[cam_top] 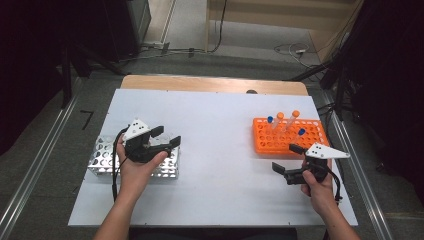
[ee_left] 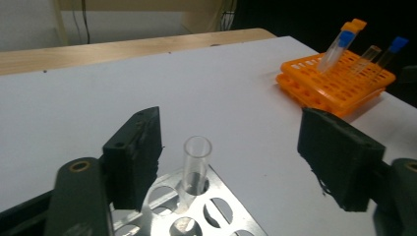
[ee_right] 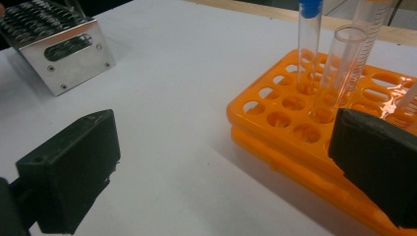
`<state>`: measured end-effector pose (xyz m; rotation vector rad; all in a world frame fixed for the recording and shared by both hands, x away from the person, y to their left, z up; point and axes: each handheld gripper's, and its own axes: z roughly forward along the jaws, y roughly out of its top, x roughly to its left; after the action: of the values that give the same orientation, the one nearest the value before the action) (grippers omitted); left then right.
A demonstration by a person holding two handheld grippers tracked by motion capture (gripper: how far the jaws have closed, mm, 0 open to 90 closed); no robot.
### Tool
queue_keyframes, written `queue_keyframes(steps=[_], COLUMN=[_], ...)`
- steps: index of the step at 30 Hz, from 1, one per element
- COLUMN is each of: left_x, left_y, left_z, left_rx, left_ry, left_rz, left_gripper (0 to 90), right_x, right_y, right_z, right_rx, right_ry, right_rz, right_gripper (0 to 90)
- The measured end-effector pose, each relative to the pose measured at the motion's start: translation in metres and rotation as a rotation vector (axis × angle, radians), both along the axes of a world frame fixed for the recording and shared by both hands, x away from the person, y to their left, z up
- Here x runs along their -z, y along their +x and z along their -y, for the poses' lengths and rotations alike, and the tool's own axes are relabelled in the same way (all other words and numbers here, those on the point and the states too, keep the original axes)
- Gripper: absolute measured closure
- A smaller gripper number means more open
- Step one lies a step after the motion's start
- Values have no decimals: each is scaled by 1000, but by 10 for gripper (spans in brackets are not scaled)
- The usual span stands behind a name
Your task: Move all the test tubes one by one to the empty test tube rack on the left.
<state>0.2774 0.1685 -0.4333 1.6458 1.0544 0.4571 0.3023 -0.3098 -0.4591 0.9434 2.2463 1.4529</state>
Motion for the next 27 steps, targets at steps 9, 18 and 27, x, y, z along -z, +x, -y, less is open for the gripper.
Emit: queue_keyframes(steps=[9, 18, 27], left_x=[4, 4, 6], left_y=[-21, -32, -34], left_z=[0, -1, 3], left_rx=[50, 85, 98], left_ry=[-25, -57, -40], left_rz=[7, 45, 48], left_gripper=[21, 0, 0], right_x=[2, 12, 19], right_y=[7, 21, 30], right_z=[-14, -20, -26], right_rx=[138, 267, 345], right_ry=[-3, 3, -35], right_rz=[-7, -39, -34], right_gripper=[178, 415, 519])
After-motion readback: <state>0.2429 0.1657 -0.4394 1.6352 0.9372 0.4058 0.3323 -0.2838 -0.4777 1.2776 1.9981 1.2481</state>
